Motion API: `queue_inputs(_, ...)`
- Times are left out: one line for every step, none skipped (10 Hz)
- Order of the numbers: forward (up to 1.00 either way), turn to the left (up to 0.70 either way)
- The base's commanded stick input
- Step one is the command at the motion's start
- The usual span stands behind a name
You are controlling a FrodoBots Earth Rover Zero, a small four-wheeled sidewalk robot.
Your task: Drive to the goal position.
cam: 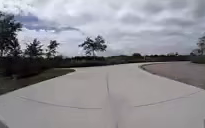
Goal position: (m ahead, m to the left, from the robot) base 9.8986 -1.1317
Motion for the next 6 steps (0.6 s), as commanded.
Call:
queue_inputs(0.85, 0.00)
queue_inputs(0.85, 0.00)
queue_inputs(0.85, 0.00)
queue_inputs(0.85, 0.00)
queue_inputs(0.85, 0.00)
queue_inputs(0.85, 0.00)
